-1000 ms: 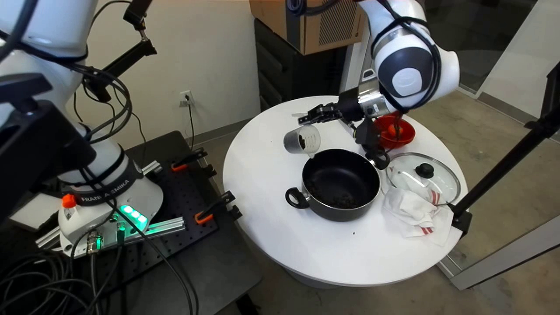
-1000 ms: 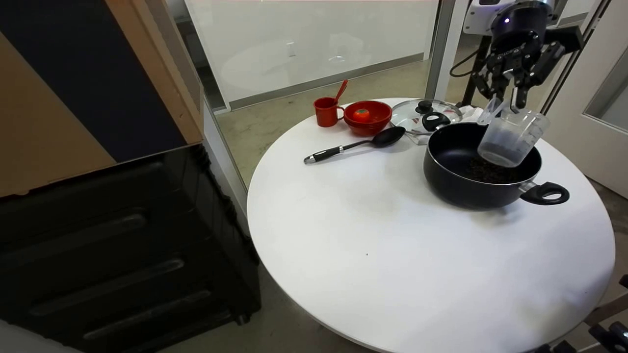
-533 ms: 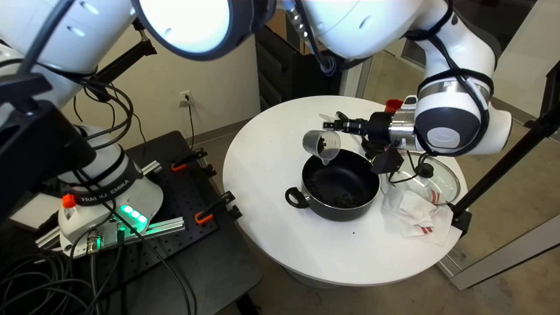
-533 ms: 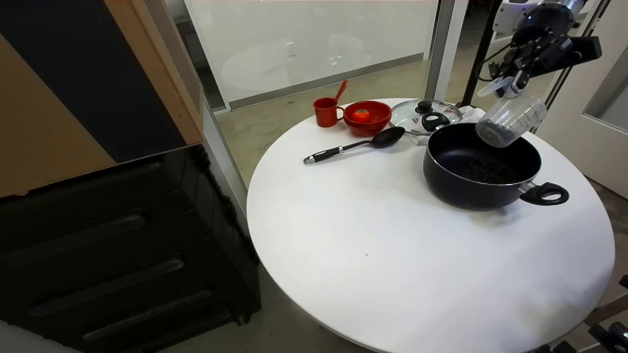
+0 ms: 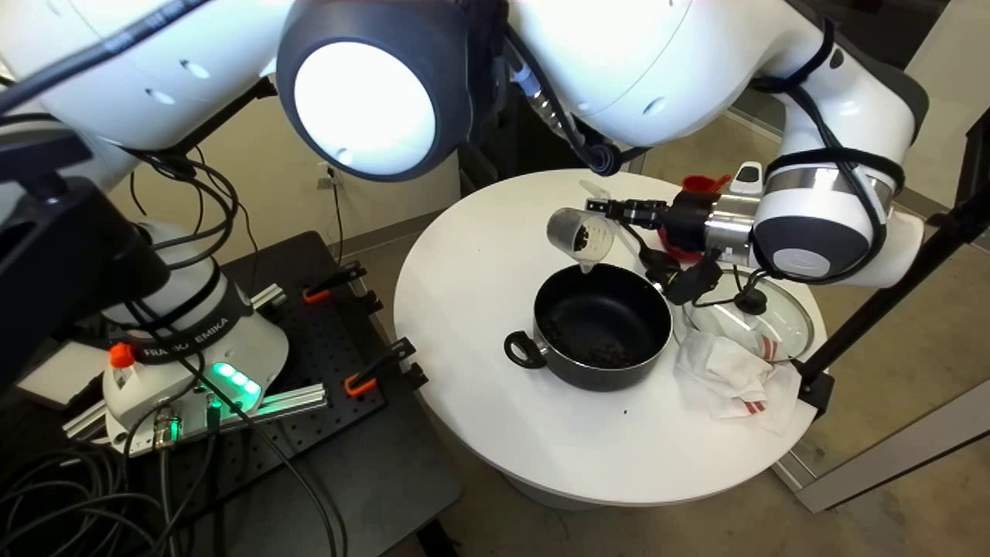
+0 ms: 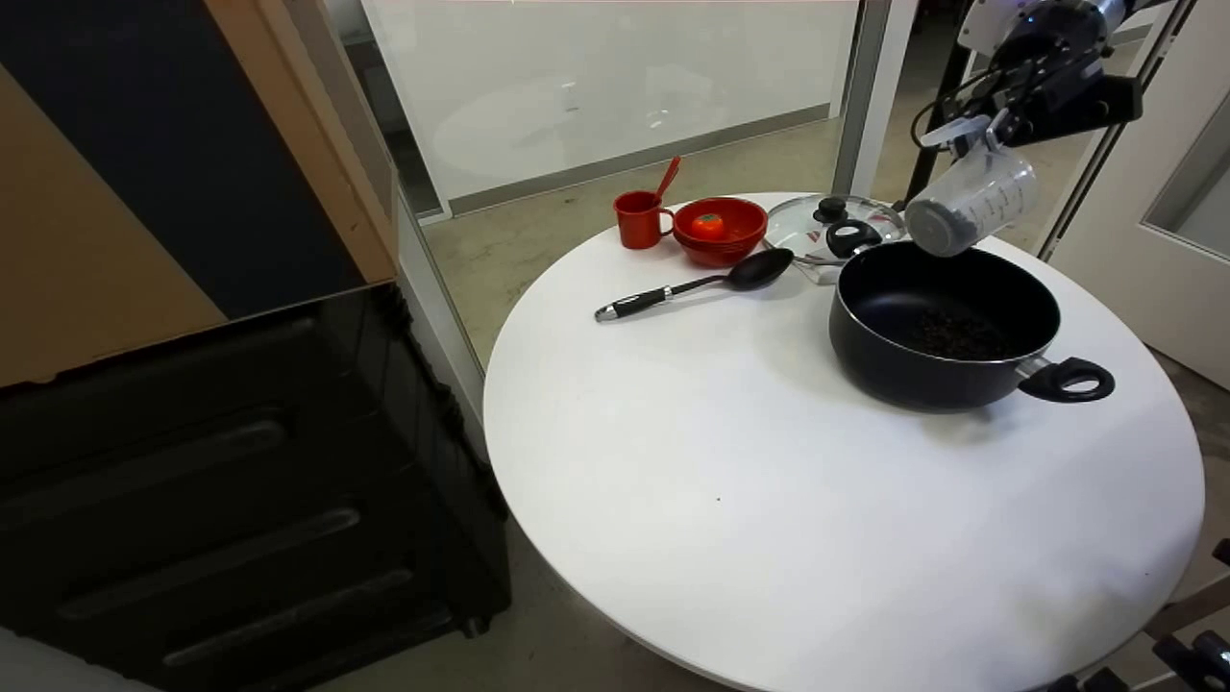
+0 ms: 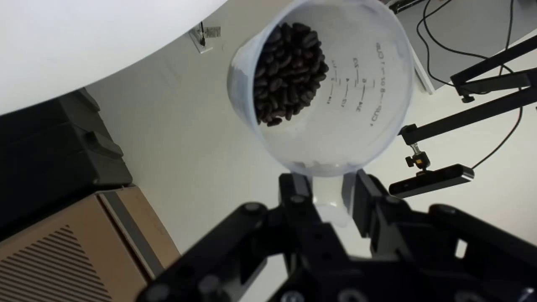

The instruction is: Pour the contents of the jug into the pot

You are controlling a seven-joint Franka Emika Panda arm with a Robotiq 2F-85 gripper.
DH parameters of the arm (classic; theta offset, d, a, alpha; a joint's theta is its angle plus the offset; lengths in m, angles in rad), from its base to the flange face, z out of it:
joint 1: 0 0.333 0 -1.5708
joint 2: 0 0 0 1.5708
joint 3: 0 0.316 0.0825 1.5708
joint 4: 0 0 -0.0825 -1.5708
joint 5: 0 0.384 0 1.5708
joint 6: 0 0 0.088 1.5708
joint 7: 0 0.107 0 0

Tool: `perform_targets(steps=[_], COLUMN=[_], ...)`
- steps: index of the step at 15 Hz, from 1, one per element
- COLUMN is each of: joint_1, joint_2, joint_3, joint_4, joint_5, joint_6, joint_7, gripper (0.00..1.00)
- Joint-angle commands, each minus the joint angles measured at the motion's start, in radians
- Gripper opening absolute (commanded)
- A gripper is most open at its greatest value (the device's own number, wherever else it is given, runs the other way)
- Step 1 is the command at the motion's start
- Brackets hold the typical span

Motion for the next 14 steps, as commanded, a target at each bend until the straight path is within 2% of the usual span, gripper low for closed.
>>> perform_targets(steps=[1, 7, 14], joint_1=[-0.062, -0.122, -0.144], joint_2=[0.064, 0.124, 0.211], joint_3=[0.045, 0.072, 0.106], joint_4=[0.136, 0.244, 0.317], joint_5=[0.074, 0.168, 0.301], joint_6=[-0.131, -0.273, -0.344], joint_7=[-0.024, -0.027, 0.027], gripper=[0.07, 0.07, 0.07])
